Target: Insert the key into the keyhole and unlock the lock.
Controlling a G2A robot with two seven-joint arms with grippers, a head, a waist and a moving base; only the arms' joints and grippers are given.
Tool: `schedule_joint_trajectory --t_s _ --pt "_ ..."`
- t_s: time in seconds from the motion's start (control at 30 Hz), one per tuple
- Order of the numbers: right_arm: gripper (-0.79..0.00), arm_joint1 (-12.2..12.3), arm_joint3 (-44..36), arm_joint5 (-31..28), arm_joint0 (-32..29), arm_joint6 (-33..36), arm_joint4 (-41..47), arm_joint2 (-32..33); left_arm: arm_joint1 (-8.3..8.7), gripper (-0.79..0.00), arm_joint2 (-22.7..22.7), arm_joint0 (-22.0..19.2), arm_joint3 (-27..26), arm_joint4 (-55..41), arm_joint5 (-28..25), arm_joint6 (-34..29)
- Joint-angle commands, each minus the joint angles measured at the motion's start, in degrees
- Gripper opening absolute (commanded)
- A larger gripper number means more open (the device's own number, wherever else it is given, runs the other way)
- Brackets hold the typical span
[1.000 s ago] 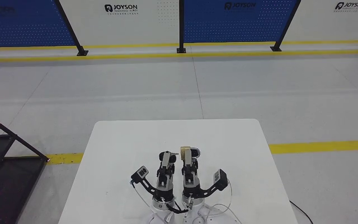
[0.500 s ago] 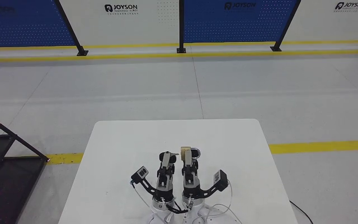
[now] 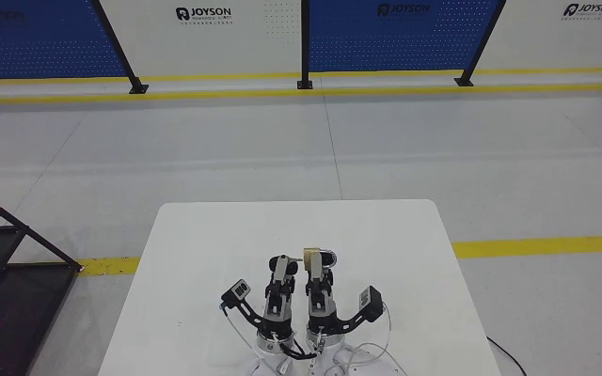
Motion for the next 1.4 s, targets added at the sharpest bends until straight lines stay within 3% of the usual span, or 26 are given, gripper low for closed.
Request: schedule_joint_trajectory --t_s 0.0,0.97,1.13,1.37 --pt "-0.785 0.0 0.0 0.0 0.0 0.0 0.0 -0.1 0.07 -0.785 0.1 0.0 0.0 0.1 0.1 0.1" --pt "-0.785 0.0 1.0 1.7 0.3 0.2 -3.3 -0.8 0.66 -0.785 0.0 0.4 -0.8 0.9 1.6 1.6" --pt "-0.785 0.8 1.5 5.3 -0.5 3.6 -8.9 -0.3 1.13 -0.785 -4.7 5.1 -4.1 6.1 2.8 2.8" --pt "-0.785 2.0 -1.1 8.2 -3.7 6.4 -10.1 3.7 2.98 -0.785 -17.2 12.8 -10.9 4.4 -0.9 -0.9"
